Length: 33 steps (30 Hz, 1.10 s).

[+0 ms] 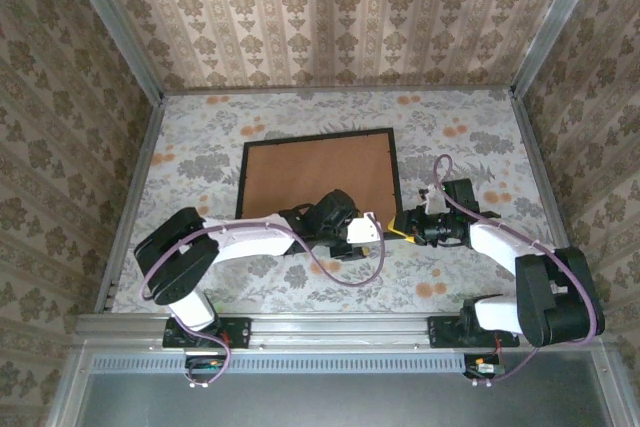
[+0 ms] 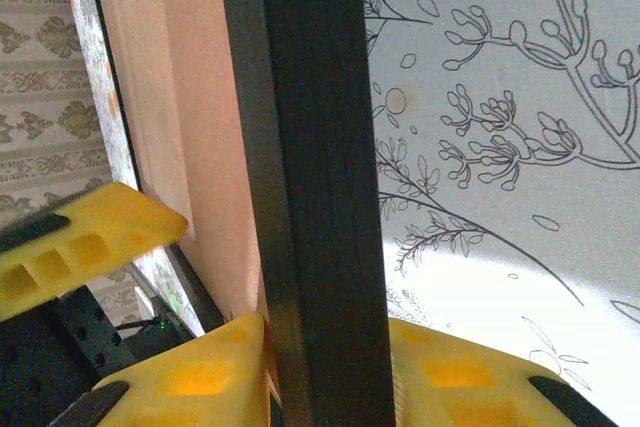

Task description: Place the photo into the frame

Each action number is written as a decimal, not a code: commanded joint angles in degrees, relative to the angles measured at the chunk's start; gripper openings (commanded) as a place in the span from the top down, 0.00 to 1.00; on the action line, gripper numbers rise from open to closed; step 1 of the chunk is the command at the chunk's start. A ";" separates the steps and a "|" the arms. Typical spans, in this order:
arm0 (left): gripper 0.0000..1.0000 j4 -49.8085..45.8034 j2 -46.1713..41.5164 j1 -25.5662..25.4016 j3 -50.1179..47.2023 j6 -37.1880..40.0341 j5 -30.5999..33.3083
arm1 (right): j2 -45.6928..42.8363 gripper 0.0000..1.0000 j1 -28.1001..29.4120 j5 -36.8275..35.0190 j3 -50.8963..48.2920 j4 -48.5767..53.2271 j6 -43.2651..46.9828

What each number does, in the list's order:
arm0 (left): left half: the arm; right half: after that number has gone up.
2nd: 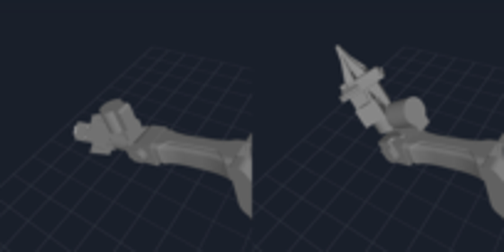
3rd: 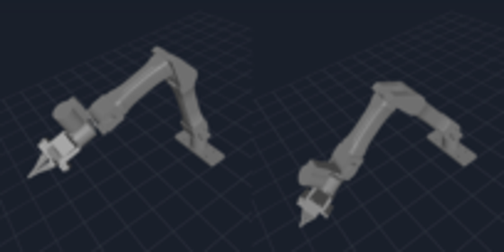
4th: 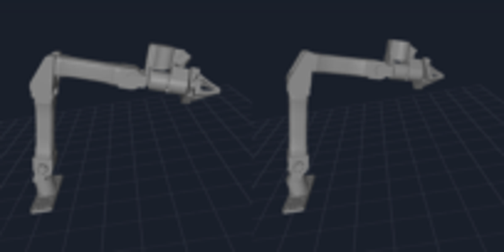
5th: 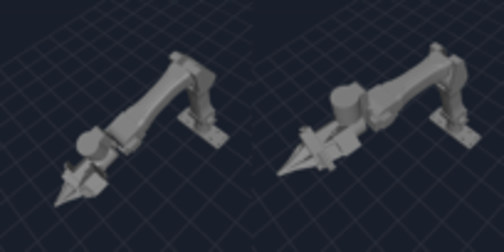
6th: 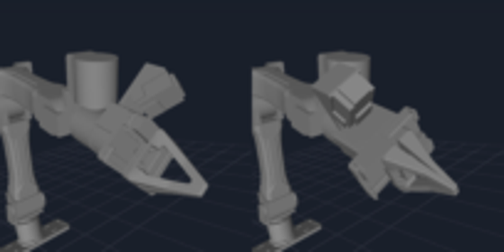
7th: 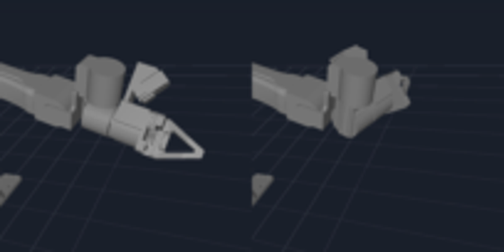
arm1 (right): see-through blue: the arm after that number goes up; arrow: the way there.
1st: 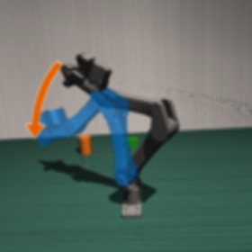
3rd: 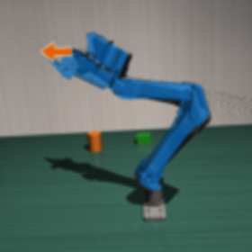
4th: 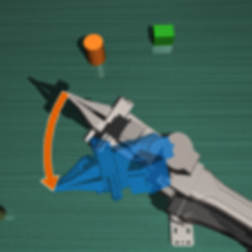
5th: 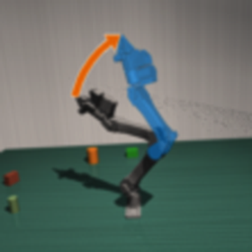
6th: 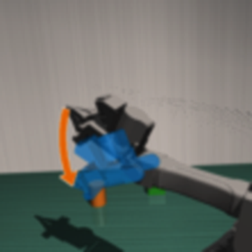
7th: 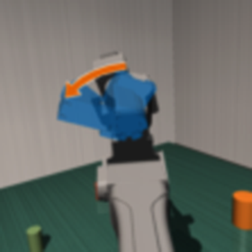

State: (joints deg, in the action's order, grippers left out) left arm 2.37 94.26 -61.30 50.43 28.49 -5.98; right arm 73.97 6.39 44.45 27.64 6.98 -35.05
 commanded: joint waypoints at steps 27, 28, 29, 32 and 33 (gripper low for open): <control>0.47 26.91 5.15 -9.96 -8.83 22.66 35.38 | -0.36 0.70 0.72 3.81 6.90 7.61 -10.44; 0.49 27.63 5.23 -10.18 -9.03 23.17 35.65 | -0.33 0.70 0.71 3.76 6.99 7.62 -10.48; 0.52 28.26 5.16 -10.30 -9.25 23.59 35.92 | -0.20 0.69 0.73 3.72 7.13 7.67 -10.55; 0.63 28.68 4.74 -10.50 -9.48 23.81 35.86 | 0.23 0.69 0.81 3.72 7.68 7.79 -10.45; 0.67 28.65 4.46 -10.51 -9.56 23.80 35.84 | 0.31 0.69 0.81 3.63 7.85 7.84 -10.52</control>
State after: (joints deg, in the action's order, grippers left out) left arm 29.54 98.63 -70.98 41.65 50.85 30.04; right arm 74.00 7.03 47.00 32.69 13.52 -43.62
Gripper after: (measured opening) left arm 0.355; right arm 0.314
